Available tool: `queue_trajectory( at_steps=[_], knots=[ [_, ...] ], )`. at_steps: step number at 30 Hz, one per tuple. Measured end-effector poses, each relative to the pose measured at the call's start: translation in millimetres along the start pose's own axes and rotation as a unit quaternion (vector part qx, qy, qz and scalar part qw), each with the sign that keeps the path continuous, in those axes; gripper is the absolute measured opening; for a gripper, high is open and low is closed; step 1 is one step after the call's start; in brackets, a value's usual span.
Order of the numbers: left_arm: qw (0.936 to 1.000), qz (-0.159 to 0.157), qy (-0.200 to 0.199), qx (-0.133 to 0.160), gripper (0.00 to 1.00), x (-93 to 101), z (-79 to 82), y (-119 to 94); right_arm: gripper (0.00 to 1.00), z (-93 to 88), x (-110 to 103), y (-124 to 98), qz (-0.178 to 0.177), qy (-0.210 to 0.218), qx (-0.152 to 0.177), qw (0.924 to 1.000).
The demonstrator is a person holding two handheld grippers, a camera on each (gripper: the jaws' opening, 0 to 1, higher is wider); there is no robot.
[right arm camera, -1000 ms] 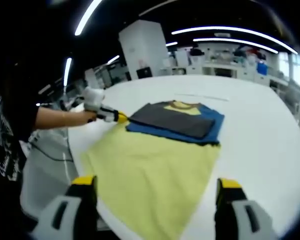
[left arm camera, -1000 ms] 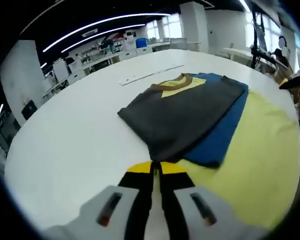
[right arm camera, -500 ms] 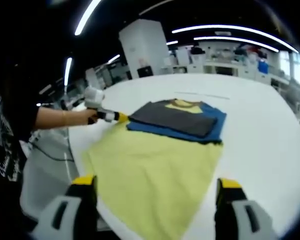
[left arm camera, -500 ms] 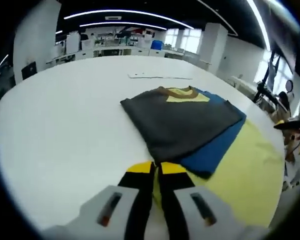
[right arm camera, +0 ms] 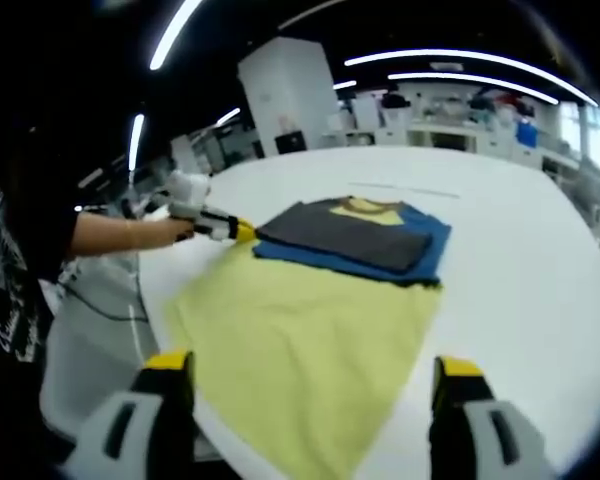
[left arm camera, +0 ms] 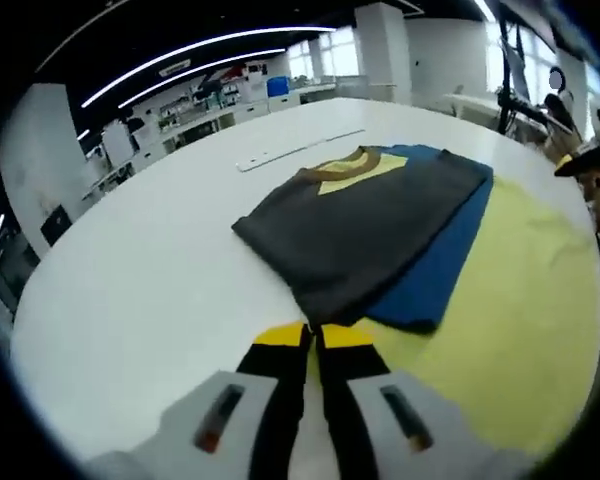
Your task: Fold the garment on the visible template until the final outline fits inside the template.
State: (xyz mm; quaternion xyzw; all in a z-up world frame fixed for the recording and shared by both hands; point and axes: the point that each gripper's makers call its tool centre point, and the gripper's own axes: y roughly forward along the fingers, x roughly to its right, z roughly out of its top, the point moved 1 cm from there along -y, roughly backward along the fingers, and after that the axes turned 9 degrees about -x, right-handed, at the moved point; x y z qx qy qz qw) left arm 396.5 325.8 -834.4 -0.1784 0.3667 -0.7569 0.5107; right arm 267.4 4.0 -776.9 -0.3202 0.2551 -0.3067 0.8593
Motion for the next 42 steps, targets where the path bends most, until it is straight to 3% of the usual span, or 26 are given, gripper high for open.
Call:
queue_trajectory(
  at_steps=[5,10,20,22,35,42],
  knots=[
    [0.9995,-0.008,-0.028,0.008,0.05,-2.3,-2.0,-5.7,0.99,-0.1,-0.9,0.1,0.007,0.000,0.003,1.0000],
    [0.9953,-0.040,-0.080,0.037,0.18,2.0,8.0,-16.9,0.99,2.2,-5.2,2.1,0.021,-0.005,0.008,0.9997],
    [0.9891,-0.083,-0.102,0.066,0.47,14.9,11.2,-38.8,0.99,5.2,-7.0,5.9,0.034,-0.015,0.012,0.9992],
    [0.9848,-0.101,-0.117,0.078,0.53,21.0,14.9,-44.1,0.99,6.1,-7.4,5.9,0.035,-0.017,0.014,0.9992],
    [0.9791,-0.137,-0.109,0.104,0.82,48.0,15.3,-75.9,0.99,0.8,-12.7,8.5,0.039,-0.042,-0.003,0.9983],
    [0.9781,-0.163,-0.083,0.099,0.94,72.1,4.0,-97.8,0.99,-2.0,-20.5,9.0,0.040,-0.058,-0.004,0.9975]
  ],
)
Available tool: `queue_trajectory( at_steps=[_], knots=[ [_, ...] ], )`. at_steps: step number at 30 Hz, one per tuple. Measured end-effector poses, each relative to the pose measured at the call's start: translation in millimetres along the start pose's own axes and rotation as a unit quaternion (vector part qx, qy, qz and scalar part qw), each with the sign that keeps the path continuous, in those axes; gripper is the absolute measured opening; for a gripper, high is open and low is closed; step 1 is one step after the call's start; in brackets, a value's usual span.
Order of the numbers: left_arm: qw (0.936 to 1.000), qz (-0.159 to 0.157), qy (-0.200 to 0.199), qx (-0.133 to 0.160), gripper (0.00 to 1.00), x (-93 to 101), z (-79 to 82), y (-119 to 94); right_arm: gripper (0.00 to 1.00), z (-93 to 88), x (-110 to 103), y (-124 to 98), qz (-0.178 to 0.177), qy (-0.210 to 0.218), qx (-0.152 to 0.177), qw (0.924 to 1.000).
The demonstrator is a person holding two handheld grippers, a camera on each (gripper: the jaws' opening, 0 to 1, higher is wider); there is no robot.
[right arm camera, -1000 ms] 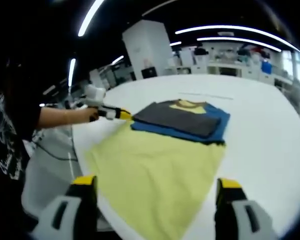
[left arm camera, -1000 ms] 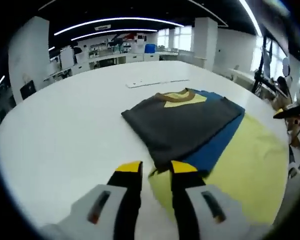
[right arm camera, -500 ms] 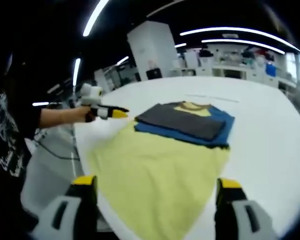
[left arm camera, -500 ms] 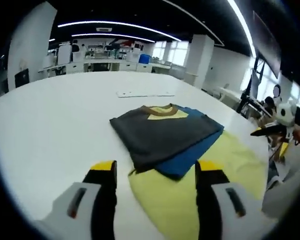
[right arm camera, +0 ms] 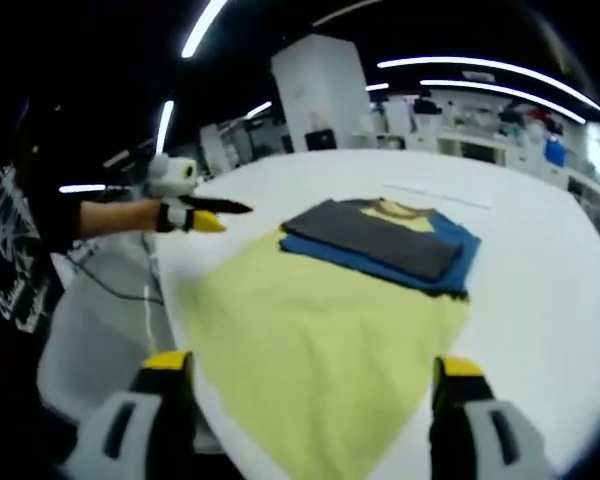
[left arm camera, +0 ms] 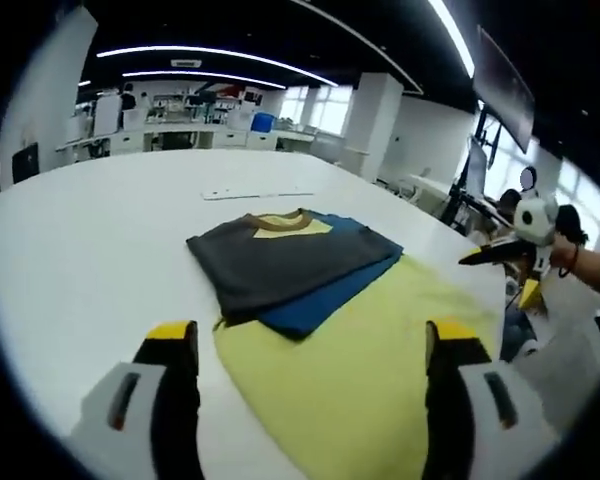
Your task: Fold the garment on the visible template until the final outline fits inside the template.
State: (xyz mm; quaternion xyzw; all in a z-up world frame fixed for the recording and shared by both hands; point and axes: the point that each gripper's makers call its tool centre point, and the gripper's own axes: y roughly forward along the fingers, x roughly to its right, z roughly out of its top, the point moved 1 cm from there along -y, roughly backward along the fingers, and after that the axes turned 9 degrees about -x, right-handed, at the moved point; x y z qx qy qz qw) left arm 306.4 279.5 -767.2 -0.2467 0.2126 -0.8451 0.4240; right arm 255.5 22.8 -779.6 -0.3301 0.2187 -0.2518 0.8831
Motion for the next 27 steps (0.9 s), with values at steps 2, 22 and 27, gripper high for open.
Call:
queue_trajectory(
  at_steps=[2,22,27],
  knots=[
    [0.9999,-0.008,0.004,-0.006,0.96,5.5,-6.4,-1.9,0.99,-2.2,-2.6,1.5,0.002,-0.001,-0.004,1.0000],
    [0.9919,-0.063,0.097,-0.053,0.96,58.4,-53.6,-22.0,0.99,-25.4,-13.6,6.9,0.018,-0.037,-0.036,0.9985],
    [0.9923,-0.066,0.095,-0.046,0.90,61.2,-60.8,-25.7,0.99,-36.9,-15.2,9.1,0.019,-0.045,-0.049,0.9976]
  ],
)
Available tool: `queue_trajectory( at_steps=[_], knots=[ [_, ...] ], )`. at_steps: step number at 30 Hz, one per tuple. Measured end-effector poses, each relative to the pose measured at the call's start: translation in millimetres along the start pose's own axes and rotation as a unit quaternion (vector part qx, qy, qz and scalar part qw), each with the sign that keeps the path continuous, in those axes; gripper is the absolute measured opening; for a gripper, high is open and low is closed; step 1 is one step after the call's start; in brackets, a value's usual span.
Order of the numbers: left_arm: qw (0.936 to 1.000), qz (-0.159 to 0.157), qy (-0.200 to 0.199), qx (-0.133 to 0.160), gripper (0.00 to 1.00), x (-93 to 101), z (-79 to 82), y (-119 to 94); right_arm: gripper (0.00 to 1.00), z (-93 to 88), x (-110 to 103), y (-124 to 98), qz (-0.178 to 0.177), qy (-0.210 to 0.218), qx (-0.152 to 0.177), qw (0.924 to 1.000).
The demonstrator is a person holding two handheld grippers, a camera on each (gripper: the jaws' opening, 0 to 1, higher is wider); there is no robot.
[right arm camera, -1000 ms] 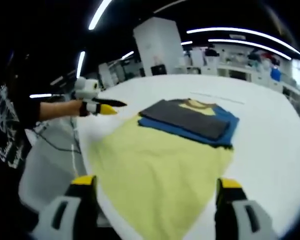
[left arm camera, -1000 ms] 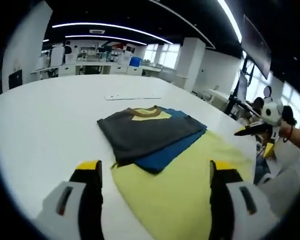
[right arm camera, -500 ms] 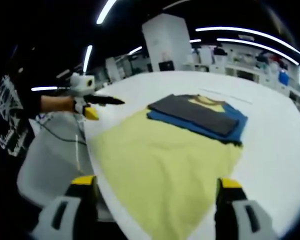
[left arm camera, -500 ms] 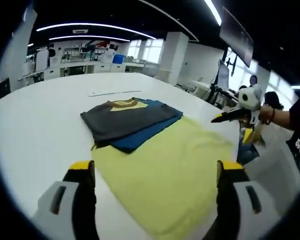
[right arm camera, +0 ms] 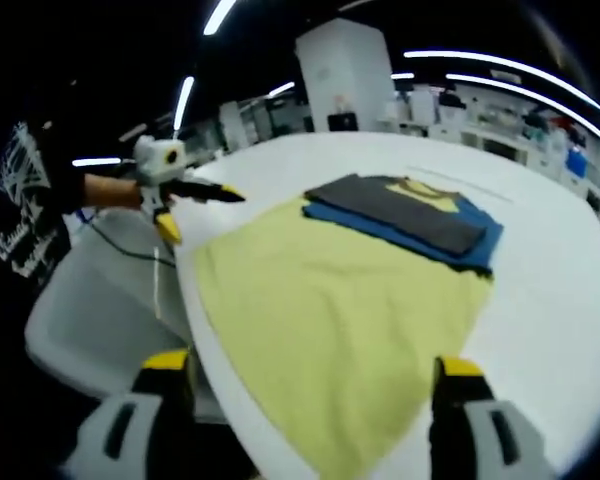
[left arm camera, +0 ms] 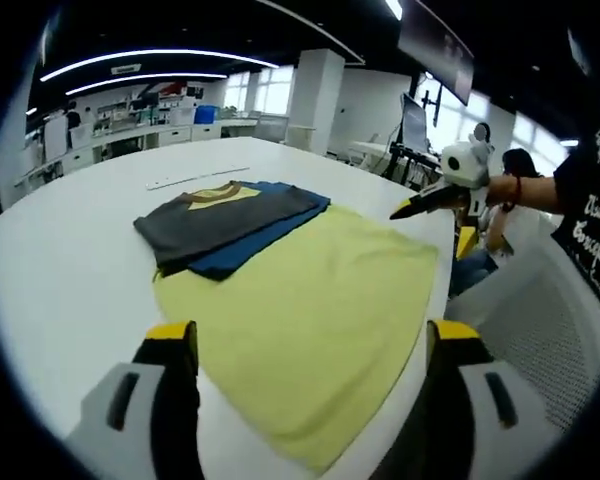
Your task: Fold the garment on the visible template until the final outline fits inside the template.
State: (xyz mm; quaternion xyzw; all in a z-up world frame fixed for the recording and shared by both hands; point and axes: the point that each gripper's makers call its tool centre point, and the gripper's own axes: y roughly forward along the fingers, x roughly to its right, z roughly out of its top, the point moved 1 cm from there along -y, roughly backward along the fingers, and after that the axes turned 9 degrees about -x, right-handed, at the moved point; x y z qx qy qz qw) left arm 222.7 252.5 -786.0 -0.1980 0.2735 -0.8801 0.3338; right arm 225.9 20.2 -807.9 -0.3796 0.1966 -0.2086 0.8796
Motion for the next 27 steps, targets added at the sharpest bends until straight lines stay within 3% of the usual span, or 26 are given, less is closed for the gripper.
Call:
queue_trajectory(
  at_steps=[7,9,13,23,27],
  knots=[
    [0.9995,-0.008,0.025,-0.015,0.81,-3.4,-15.4,-3.7,0.98,-12.8,-2.5,1.2,0.000,-0.008,-0.015,0.9999],
    [0.9992,-0.010,0.033,-0.020,0.79,-2.6,-17.7,-5.1,0.91,-18.0,-1.9,0.6,-0.001,-0.012,-0.022,0.9997],
    [0.9983,-0.018,0.044,-0.034,0.72,1.1,-27.2,-4.3,0.88,-22.5,-2.0,-1.9,-0.005,-0.016,-0.023,0.9996],
    [0.9940,-0.031,0.075,-0.073,0.55,11.5,-49.0,-3.8,0.67,-32.8,-6.5,-3.7,-0.008,-0.040,-0.037,0.9985],
    [0.9933,-0.034,0.079,-0.077,0.50,16.8,-50.6,-4.1,0.57,-35.6,-7.4,-5.9,-0.009,-0.045,-0.039,0.9982]
  ],
)
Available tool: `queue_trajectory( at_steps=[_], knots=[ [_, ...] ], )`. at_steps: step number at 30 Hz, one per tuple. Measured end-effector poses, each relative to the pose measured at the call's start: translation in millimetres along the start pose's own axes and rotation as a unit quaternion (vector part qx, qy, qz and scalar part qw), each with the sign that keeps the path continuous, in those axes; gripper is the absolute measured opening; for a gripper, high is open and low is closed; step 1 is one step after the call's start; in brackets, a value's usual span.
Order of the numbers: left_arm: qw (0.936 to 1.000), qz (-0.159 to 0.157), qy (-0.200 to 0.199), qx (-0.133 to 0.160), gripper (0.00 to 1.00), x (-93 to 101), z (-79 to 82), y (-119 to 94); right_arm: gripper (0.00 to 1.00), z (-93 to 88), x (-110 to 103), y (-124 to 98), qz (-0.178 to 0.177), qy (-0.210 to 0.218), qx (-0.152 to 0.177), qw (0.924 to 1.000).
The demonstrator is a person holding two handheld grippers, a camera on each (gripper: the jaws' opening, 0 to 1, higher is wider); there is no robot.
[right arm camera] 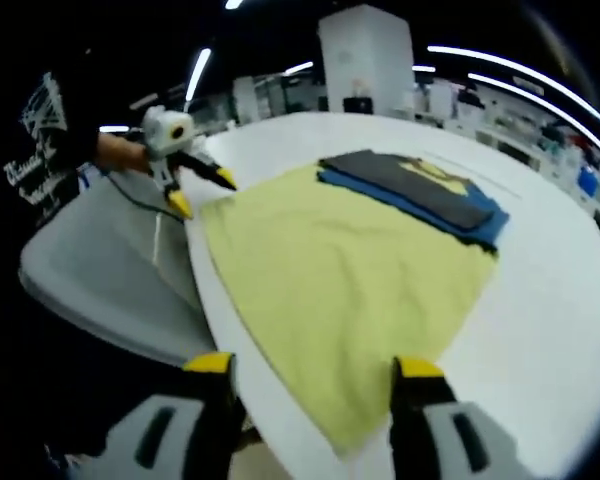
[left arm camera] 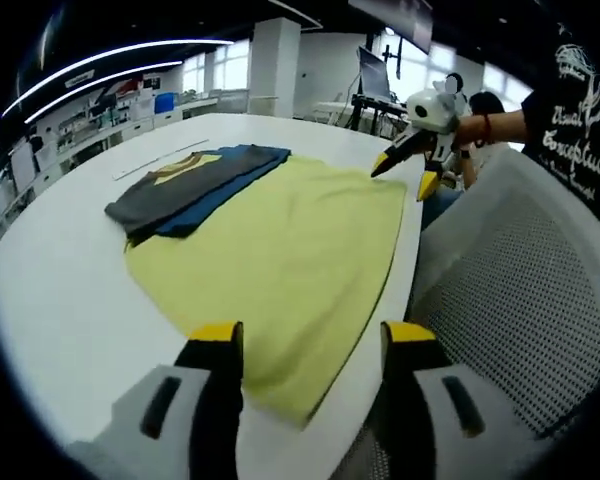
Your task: Fold the garment on the visible template until the final outline fits inside the template.
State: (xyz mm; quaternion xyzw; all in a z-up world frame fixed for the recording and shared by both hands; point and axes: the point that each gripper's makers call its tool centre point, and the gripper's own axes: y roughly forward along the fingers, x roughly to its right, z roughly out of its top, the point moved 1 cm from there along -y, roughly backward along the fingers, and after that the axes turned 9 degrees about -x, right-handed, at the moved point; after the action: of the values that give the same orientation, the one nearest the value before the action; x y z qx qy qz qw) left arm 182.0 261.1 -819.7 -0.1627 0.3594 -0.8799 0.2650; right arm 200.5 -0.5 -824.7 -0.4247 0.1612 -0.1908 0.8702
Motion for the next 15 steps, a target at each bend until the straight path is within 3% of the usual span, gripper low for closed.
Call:
queue_trajectory(
  at_steps=[7,15],
  knots=[
    [0.9998,-0.008,-0.007,-0.015,0.37,8.5,-5.4,-0.5,0.42,-2.8,2.5,-3.3,-0.004,-0.001,0.006,1.0000],
    [0.9994,-0.002,-0.001,-0.035,0.35,5.9,-11.3,-0.3,0.40,-18.8,4.8,-3.9,-0.011,-0.017,-0.022,0.9996]
  ],
)
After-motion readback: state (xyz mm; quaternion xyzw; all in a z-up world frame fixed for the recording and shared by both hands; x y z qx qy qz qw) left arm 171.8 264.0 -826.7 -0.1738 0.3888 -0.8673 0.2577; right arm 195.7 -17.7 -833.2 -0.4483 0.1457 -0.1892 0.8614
